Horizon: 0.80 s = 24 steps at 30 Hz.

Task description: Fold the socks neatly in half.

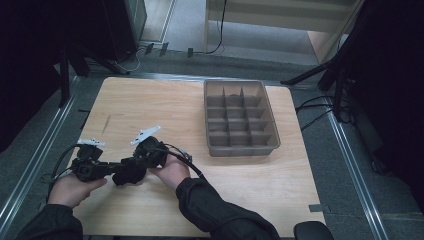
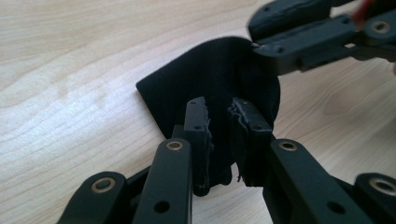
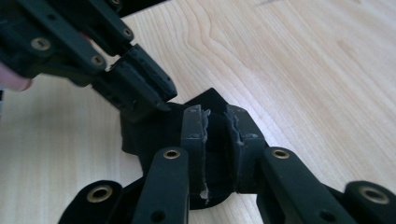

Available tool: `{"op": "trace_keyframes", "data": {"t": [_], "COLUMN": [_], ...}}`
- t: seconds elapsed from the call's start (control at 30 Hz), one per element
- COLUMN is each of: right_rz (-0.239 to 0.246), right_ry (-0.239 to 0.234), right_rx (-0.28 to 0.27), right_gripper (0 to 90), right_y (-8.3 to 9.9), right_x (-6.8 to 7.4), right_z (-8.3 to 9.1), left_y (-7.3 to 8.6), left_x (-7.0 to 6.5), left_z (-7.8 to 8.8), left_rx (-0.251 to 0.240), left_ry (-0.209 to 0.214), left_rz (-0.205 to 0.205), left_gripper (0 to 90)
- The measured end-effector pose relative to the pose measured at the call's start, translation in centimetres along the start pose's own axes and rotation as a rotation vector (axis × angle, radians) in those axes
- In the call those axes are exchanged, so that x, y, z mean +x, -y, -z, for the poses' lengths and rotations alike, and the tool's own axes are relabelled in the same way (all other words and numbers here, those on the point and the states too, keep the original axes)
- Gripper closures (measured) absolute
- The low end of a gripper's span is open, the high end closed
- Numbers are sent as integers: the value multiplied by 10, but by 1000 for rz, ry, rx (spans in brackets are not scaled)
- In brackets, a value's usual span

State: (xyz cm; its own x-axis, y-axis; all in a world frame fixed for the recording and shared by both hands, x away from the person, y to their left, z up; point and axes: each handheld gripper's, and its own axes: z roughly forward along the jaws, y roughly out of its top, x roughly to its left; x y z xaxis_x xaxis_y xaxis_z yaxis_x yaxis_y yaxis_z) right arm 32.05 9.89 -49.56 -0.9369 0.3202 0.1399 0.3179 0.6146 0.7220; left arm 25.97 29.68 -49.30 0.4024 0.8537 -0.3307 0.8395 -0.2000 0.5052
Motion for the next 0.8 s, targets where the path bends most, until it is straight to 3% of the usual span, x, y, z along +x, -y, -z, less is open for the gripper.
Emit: {"op": "trace_keyframes", "data": {"t": [0.23,0.53,0.7,0.8], "right_rz": [-5,-4,7,1], "right_ry": [7,12,16,20], "right_rx": [57,61,59,62], "right_gripper": [794,779,778,769], "right_y": [13,35,44,44], "right_x": [2,3,4,4], "right_z": [-9,-11,-11,-11], "left_y": [5,8,7,6], "left_x": [0,0,3,6], "left_z": [-11,-19,-13,-5], "left_rx": [41,76,47,9], "left_ry": [7,13,40,29], "left_rz": [-10,-36,-7,-5], "left_gripper": [754,744,736,718]}}
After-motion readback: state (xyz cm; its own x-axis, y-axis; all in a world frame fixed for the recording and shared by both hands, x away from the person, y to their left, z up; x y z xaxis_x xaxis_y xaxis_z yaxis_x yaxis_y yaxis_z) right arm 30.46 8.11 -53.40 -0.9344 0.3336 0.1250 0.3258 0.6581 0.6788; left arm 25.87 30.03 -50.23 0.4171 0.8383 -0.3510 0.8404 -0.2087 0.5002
